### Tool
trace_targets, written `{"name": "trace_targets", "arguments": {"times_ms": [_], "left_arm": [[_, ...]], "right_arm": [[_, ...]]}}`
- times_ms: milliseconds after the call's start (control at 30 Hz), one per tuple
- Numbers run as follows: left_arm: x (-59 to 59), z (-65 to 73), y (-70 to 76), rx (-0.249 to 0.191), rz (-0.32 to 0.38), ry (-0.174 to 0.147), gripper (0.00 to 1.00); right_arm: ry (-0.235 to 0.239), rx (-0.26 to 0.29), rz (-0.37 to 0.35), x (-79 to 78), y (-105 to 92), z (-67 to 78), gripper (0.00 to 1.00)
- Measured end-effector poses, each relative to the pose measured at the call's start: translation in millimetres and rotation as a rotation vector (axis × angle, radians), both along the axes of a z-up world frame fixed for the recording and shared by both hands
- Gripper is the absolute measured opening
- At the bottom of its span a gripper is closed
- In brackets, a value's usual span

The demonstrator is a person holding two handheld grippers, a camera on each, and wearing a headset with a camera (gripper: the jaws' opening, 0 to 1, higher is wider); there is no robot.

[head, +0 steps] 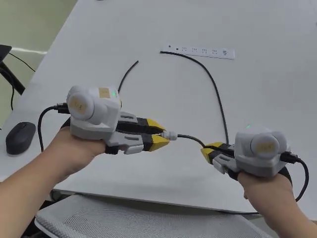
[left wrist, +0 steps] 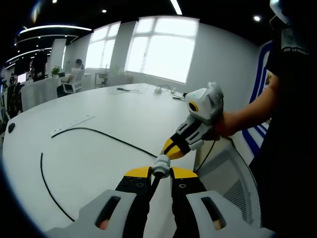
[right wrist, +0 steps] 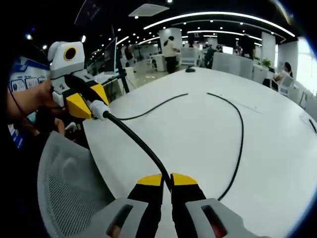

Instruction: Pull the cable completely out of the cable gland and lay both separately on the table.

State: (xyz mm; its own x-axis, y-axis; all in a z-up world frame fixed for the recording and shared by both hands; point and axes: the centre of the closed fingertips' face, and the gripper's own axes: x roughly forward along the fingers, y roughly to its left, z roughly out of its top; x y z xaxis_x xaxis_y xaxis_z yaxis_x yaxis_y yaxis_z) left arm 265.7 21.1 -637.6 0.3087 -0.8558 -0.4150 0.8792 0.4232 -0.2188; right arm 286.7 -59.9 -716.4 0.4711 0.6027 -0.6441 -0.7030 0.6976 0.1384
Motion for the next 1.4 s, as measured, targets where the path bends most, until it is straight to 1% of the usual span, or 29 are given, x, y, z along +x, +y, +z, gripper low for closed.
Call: {"name": "trace_targets", "arguments": {"times_ms": [67,133,267,533,567,600,633,667,700,733,800,867,933,967,1067,1100,1233,1400], "left_arm": [[0.0,-0.2,0.8,0.01,-0.001,-0.005,0.15],[-0.4,0.7,0.8,0.009,0.0,-0.003,0.15],[-0.1,0.9,1.5,0.012,0.006,-0.003,0.15],[-0.7,0.0,1.0,0.012,0.003,0.005,0.15],[-0.9,-0.4,1.0,0.008,0.006,0.015,0.15],[-2.1,-1.1,0.5,0.004,0.005,0.029,0.15],[-2.5,-1.8,0.2,0.004,0.004,0.032,0.15],[-2.5,-4.1,0.2,0.013,0.001,0.024,0.15],[-2.9,-5.3,0.1,0.02,-0.001,0.022,0.15],[-4.3,-6.1,-0.4,0.023,-0.004,0.026,0.15],[-5.5,-5.9,-1.0,0.022,-0.007,0.024,0.15],[-6.2,-6.2,-1.0,0.024,-0.008,0.024,0.15],[-6.8,-6.9,-0.8,0.026,-0.009,0.028,0.15],[-7.2,-7.4,-0.7,0.027,-0.01,0.033,0.15],[-6.1,-7.5,0.5,0.026,-0.004,0.032,0.15],[-5.7,-7.7,0.7,0.025,-0.004,0.031,0.15],[-6.2,-9.7,0.0,0.029,-0.009,0.033,0.15],[-8.3,-11.8,-1.9,0.036,-0.018,0.03,0.15]], "right_arm": [[-0.001,0.001,0.002,-1.0,0.1,0.2,0.01],[-0.018,-0.002,0.006,-1.3,-0.4,1.6,0.01],[-0.031,-0.007,0.007,-1.1,-0.7,2.0,0.01],[-0.068,-0.057,0.042,-4.8,-2.2,4.4,0.02],[-0.076,-0.066,0.052,-5.9,-1.5,5.9,0.03],[-0.087,-0.065,0.062,-6.9,0.8,8.8,0.06],[-0.099,-0.067,0.073,-8.0,3.5,12.5,0.08],[-0.109,-0.075,0.088,-9.9,7.2,16.6,0.09],[-0.117,-0.079,0.098,-11.0,9.9,19.8,0.09],[-0.154,-0.092,0.139,-12.1,16.4,27.0,0.1],[-0.199,-0.118,0.184,-14.5,26.6,36.4,0.12],[-0.229,-0.134,0.217,-16.6,36.6,43.2,0.13],[-0.247,-0.151,0.235,-17.8,43.1,47.2,0.12],[-0.258,-0.158,0.243,-17.9,45.9,48.8,0.12],[-0.274,-0.187,0.269,-21.0,54.8,52.1,0.11],[-0.288,-0.197,0.28,-21.4,57.5,53.5,0.09],[-0.319,-0.218,0.298,-21.1,61.7,56.1,0.08],[-0.337,-0.242,0.331,-23.9,65.4,54.9,0.05]]}}
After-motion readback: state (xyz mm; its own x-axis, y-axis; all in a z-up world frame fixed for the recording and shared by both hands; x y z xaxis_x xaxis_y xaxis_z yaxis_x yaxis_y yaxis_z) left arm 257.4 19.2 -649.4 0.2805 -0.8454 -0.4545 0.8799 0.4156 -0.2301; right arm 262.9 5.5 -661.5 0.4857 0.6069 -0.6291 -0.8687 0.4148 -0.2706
